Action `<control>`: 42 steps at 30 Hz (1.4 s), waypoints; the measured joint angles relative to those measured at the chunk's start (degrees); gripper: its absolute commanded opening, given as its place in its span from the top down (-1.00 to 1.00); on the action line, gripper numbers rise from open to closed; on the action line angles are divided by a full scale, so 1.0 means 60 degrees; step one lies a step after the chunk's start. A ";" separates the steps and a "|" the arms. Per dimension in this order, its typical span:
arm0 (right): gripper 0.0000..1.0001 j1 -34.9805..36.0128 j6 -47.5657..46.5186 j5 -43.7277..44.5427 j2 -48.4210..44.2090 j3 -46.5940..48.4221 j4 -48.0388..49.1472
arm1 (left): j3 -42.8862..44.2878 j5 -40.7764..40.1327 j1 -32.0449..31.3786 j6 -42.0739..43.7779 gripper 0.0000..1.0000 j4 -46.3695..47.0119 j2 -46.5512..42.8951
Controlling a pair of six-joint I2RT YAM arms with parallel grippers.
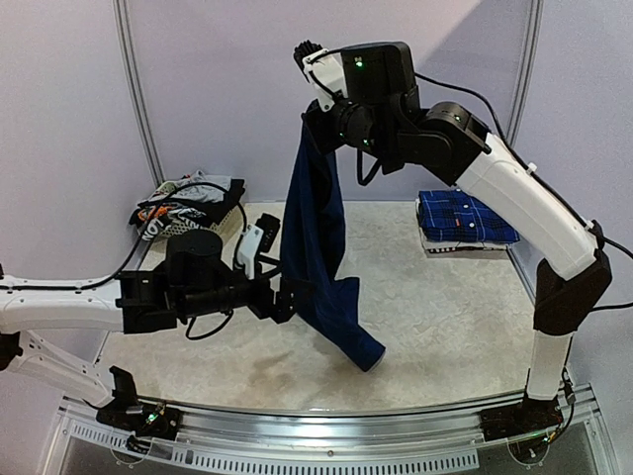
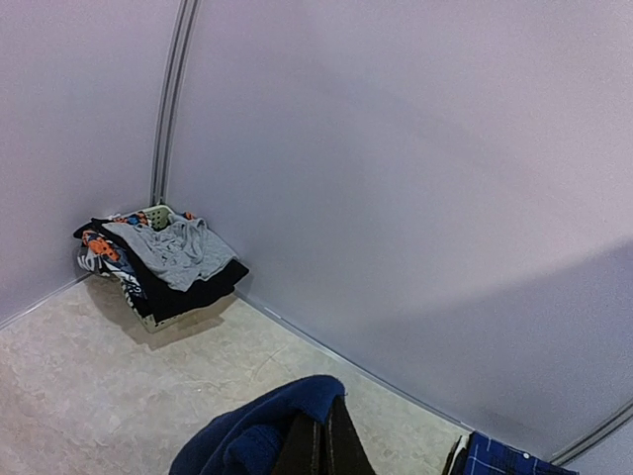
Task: Fold and stack the mixed laundry pile
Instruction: Pick up the crumpled T-shirt.
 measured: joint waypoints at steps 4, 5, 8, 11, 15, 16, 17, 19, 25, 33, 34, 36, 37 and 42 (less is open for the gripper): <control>1.00 0.0000 -0.0215 0.0346 0.0000 0.0131 0.0011 | 0.0222 -0.0692 -0.0069 -0.0011 -0.99 0.0525 0.0998; 1.00 0.0000 -0.0273 0.0401 0.0000 0.0153 0.0011 | 0.0328 -0.0838 -0.0073 -0.0036 -0.99 0.0678 0.1359; 1.00 0.0000 -0.0404 0.0554 0.0004 0.0189 0.0025 | 0.0568 -0.1100 -0.0095 -0.0153 -0.95 0.1107 0.2415; 1.00 0.0000 -0.0499 0.0648 0.0004 0.0189 0.0069 | 0.0951 -0.1377 -0.0204 -0.0321 -0.65 0.1344 0.3523; 1.00 0.0000 -0.0572 0.0809 0.0004 0.0189 0.0073 | 0.1428 -0.2058 -0.0415 -0.0470 0.97 0.1606 0.4590; 1.00 0.0000 -0.0594 0.0834 0.0004 0.0189 0.0073 | 0.1443 -0.2208 -0.0455 -0.0499 1.00 0.1719 0.4739; 1.00 0.0000 -0.0612 0.0878 0.0004 0.0189 0.0073 | 0.1443 -0.2331 -0.0477 -0.0503 1.00 0.1759 0.4830; 1.00 0.0000 -0.0663 0.1016 0.0000 0.0157 0.0095 | 0.1443 -0.2612 -0.0506 -0.0470 1.00 0.1723 0.4870; 1.00 -0.0164 -0.0605 0.1184 -0.0765 -0.1719 0.0459 | 0.1439 -0.3333 -0.0601 -0.0368 1.00 0.0637 0.3825; 1.00 -0.0678 0.0087 0.0528 -0.3235 -0.4819 0.0506 | 0.1905 -0.3942 -0.0619 -0.0106 1.00 -0.2663 0.0867; 1.00 -0.0703 0.0171 0.0423 -0.3603 -0.5049 0.0503 | 0.2036 -0.3996 -0.0619 -0.0055 1.00 -0.3089 0.0554; 1.00 -0.0703 0.0357 0.0117 -0.4371 -0.5402 0.0426 | 0.2361 -0.4080 -0.0623 0.0033 1.00 -0.3971 -0.0026; 1.00 -0.0703 0.0430 -0.0018 -0.4714 -0.5497 0.0335 | 0.2528 -0.4109 -0.0623 0.0098 1.00 -0.4382 -0.0291; 1.00 -0.0703 0.0867 -0.0787 -0.6291 -0.5810 -0.0291 | 0.3610 -0.4207 -0.0627 0.0495 1.00 -0.6054 -0.1322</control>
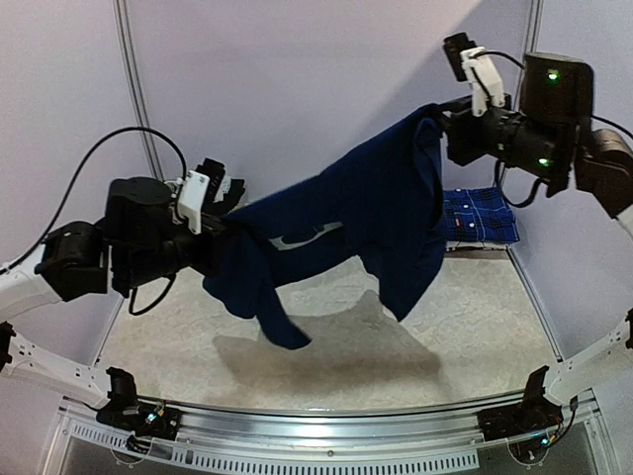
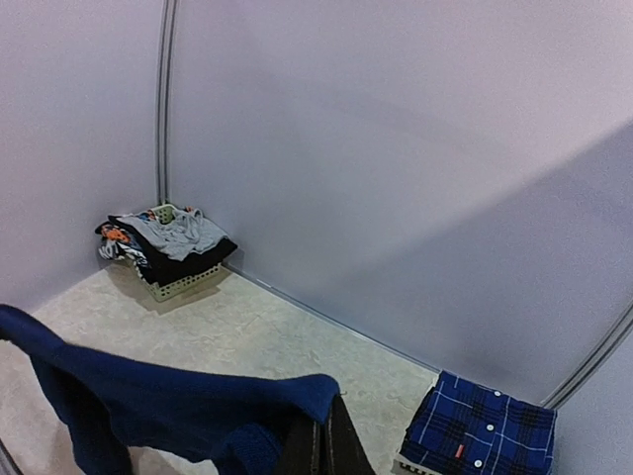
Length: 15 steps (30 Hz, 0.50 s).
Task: Fold and stack the mixed laundry pile
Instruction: Pick up the crumpled T-shirt.
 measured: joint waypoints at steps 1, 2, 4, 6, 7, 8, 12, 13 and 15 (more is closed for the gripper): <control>1.00 0.0000 0.0076 -0.0149 -0.0262 -0.0058 -0.0131 | 0.0229 0.0004 0.0000 0.0098 1.00 -0.0240 -0.0149; 1.00 0.0000 0.0171 -0.0295 -0.0550 -0.0113 -0.0302 | 0.0408 0.0015 0.0000 0.0164 1.00 -0.0412 -0.0259; 1.00 0.0000 0.0353 -0.0597 -0.1049 -0.0171 -0.0678 | 0.0849 0.0135 -0.0004 0.0353 1.00 -0.0787 -0.0423; 1.00 0.0004 0.0554 -0.0805 -0.1392 -0.0208 -0.1024 | 0.1326 0.0353 -0.0004 0.0546 1.00 -0.1060 -0.0452; 1.00 0.0007 0.0678 -0.0863 -0.1559 -0.0259 -0.1155 | 0.1512 0.0455 -0.0004 0.0637 1.00 -0.1118 -0.0437; 1.00 0.0007 0.0787 -0.0878 -0.1683 -0.0342 -0.1264 | 0.1676 0.0503 -0.0004 0.0736 1.00 -0.1177 -0.0401; 1.00 -0.0521 0.1413 -0.0885 -0.1792 -0.1169 -0.1486 | 0.2073 0.0718 0.0357 0.0805 1.00 -0.1366 0.0277; 1.00 -0.1038 0.1654 -0.1075 -0.1723 -0.1639 -0.1366 | 0.2080 0.0911 0.0634 0.0772 1.00 -0.1370 0.0579; 1.00 -0.2011 0.2069 -0.1519 -0.1384 -0.2612 -0.1129 | 0.1923 0.1453 0.1384 0.0692 1.00 -0.1308 0.1275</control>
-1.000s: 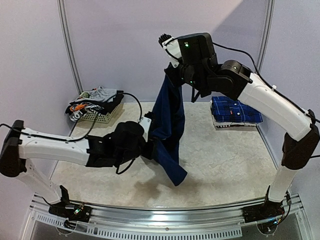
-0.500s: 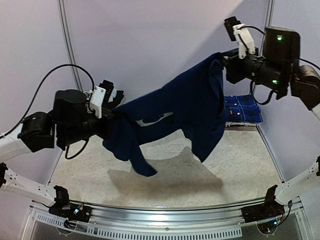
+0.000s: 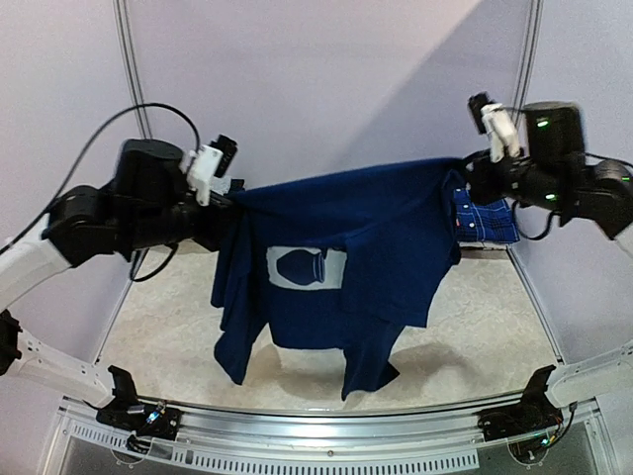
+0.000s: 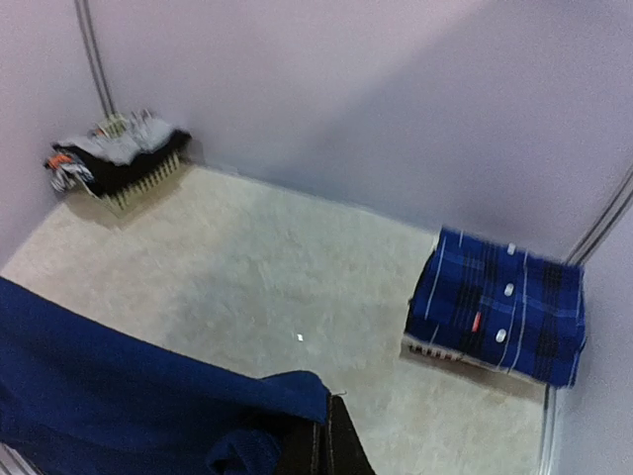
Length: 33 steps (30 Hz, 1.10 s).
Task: Fold and stack the mixed laundry pile
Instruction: Place the crumpled T-shirt at the center of the board.
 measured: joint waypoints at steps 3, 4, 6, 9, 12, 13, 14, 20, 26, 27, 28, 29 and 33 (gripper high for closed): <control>1.00 -0.1395 0.0590 -0.0980 0.1137 -0.1439 0.0492 | -0.0503 0.0776 0.1086 -0.0157 0.97 0.0106 0.1351; 1.00 -0.1789 0.0754 -0.1344 0.1759 -0.1781 0.0645 | -0.0637 0.1020 0.1424 -0.0189 0.96 0.0117 0.1920; 1.00 -0.2415 0.1060 -0.2040 0.3206 -0.2116 0.0867 | -0.0729 0.1457 0.1963 -0.0222 0.94 0.0149 0.3042; 1.00 -0.2805 0.1326 -0.2634 0.4925 -0.2069 0.1169 | -0.0732 0.1982 0.2594 -0.0222 0.79 0.0459 0.4761; 0.98 -0.2943 0.1497 -0.2900 0.6317 -0.1679 0.1377 | -0.0729 0.2098 0.2892 -0.0160 0.54 0.0667 0.5763; 0.90 -0.2983 0.1519 -0.2929 0.6473 -0.1625 0.1421 | -0.0718 0.2073 0.2951 -0.0168 0.41 0.0725 0.6000; 0.83 -0.3005 0.1541 -0.2943 0.6703 -0.1490 0.1424 | -0.0696 0.2018 0.2987 -0.0149 0.23 0.0758 0.6171; -0.20 -0.3122 0.1621 -0.2841 0.6954 -0.0860 0.1497 | -0.0608 0.0958 0.3009 -0.0197 -0.56 0.0918 0.6277; -0.62 -0.3173 0.1661 -0.2211 0.6929 -0.0382 0.1413 | -0.1086 -0.0754 0.2575 -0.0353 -0.59 0.0543 0.4980; -0.63 -0.3173 0.1654 -0.2069 0.6885 -0.0331 0.1326 | -0.1144 -0.0943 0.2401 -0.0404 -0.55 0.0423 0.4747; -0.63 -0.3173 0.1672 -0.1989 0.6841 -0.0299 0.1282 | -0.1231 -0.1188 0.2116 -0.0463 -0.51 0.0302 0.4452; -0.63 -0.3173 0.1672 -0.1905 0.6768 -0.0288 0.1249 | -0.1311 -0.1344 0.1800 -0.0543 -0.48 0.0193 0.4193; -0.62 -0.3169 0.1719 -0.1861 0.6226 -0.0506 0.1180 | -0.1756 -0.1395 0.0623 -0.0871 -0.30 0.0011 0.3537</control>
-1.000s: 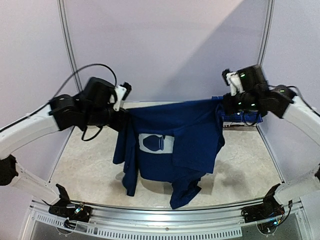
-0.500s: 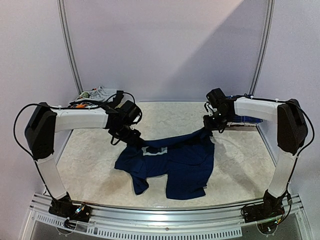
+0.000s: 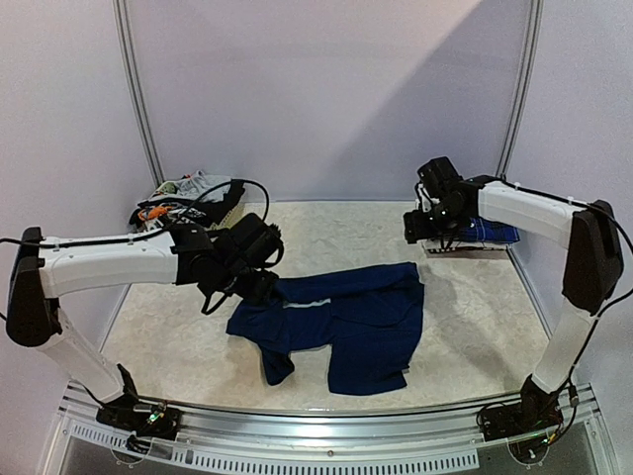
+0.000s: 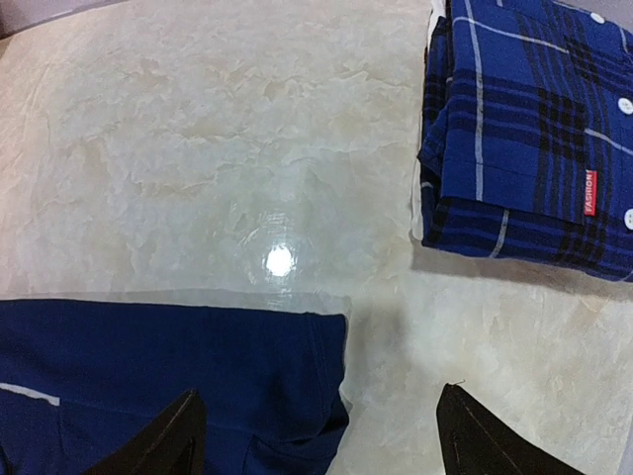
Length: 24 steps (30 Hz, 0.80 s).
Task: Fold and stack the mixed laundry pile
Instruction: Place the crumpled T-shirt at the center of the board, then pick up the crumpled T-shirt from the center of the board.
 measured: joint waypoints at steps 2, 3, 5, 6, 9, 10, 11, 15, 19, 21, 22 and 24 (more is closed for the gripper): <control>-0.60 0.0040 0.0029 -0.0131 -0.0579 -0.0535 0.0117 | -0.0288 0.0237 -0.0423 -0.0153 -0.20 -0.0015 -0.0062; -0.58 0.0080 0.0036 -0.0226 -0.0922 -0.0860 0.0149 | -0.0412 0.0390 -0.0594 -0.0215 -0.16 -0.0036 -0.0036; -0.56 0.0178 0.0084 -0.0412 -0.1570 -0.1472 0.0277 | -0.0572 0.0630 -0.0827 -0.0346 -0.12 -0.0109 0.0051; -0.56 0.0229 0.0098 -0.0503 -0.1825 -0.1694 0.0284 | -0.0608 0.0725 -0.0911 -0.0386 -0.11 -0.0142 0.0138; -0.55 0.0455 0.0189 -0.0794 -0.2692 -0.2419 0.0423 | -0.0707 0.0976 -0.1122 -0.0514 -0.08 -0.0135 0.0412; -0.55 0.0528 0.0211 -0.0845 -0.2914 -0.2594 0.0466 | -0.0743 0.1067 -0.1177 -0.0561 -0.07 -0.0127 0.0521; -0.55 0.0612 0.0240 -0.0914 -0.3180 -0.2787 0.0503 | -0.0790 0.1151 -0.1224 -0.0597 -0.07 -0.0095 0.0641; -0.55 0.0834 0.0375 -0.1020 -0.3650 -0.3034 0.0554 | -0.0922 0.1464 -0.1290 -0.0645 -0.06 0.0051 0.1093; -0.55 0.1045 0.0488 -0.1035 -0.3774 -0.3173 0.0681 | -0.0918 0.1545 -0.1308 -0.0670 -0.02 0.0146 0.1519; -0.55 0.1147 0.0535 -0.1035 -0.3774 -0.3293 0.0707 | -0.0918 0.1552 -0.1311 -0.0678 0.01 0.0171 0.1749; -0.55 0.1191 0.0561 -0.1035 -0.3774 -0.3362 0.0707 | -0.0918 0.1552 -0.1311 -0.0685 0.04 0.0186 0.1851; -0.55 0.1246 0.0601 -0.1031 -0.3774 -0.3457 0.0699 | -0.0918 0.1545 -0.1311 -0.0714 0.17 0.0229 0.2004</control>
